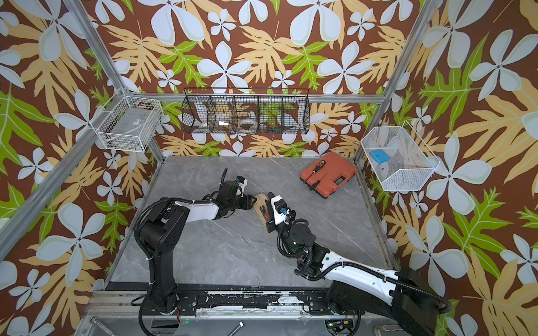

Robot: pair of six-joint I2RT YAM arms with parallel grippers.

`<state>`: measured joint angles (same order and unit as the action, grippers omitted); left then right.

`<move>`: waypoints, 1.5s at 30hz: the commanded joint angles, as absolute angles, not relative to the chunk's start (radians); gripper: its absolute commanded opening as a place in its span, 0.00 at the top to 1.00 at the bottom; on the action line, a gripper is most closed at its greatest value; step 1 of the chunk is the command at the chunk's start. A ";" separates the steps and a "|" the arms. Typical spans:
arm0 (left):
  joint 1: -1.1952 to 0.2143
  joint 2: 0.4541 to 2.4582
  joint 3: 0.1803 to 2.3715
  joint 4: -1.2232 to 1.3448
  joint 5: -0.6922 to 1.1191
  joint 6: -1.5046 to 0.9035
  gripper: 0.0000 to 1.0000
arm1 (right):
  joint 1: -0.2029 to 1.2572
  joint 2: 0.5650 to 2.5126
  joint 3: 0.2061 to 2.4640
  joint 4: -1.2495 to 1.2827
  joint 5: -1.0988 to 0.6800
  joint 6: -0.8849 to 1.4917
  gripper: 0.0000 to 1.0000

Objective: Use a claw hammer to pull out a nail
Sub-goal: Remove the nail from the mounting plate, then pick up the nail with the hammer.

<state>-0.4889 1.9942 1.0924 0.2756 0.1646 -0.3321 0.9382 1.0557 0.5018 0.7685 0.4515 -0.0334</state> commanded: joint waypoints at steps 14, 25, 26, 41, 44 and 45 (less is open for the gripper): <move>-0.485 1.669 0.881 0.157 0.164 -0.302 0.41 | 0.940 0.973 0.618 0.647 0.411 0.032 1.00; -0.585 1.318 0.532 0.507 0.150 -0.093 0.41 | 0.940 0.973 0.739 0.470 0.370 0.076 1.00; -0.616 1.291 0.503 0.549 0.134 -0.040 0.42 | 0.940 0.978 0.758 0.444 0.361 0.075 1.00; -0.703 1.280 0.409 0.821 0.058 0.251 0.62 | 0.940 0.966 0.877 0.298 0.188 0.115 1.00; -0.705 1.299 0.407 0.844 0.062 0.287 0.64 | 0.940 0.947 0.850 0.337 0.183 0.117 1.00; -0.706 1.303 0.407 0.848 0.064 0.298 0.64 | 0.940 0.945 0.850 0.337 0.181 0.115 1.00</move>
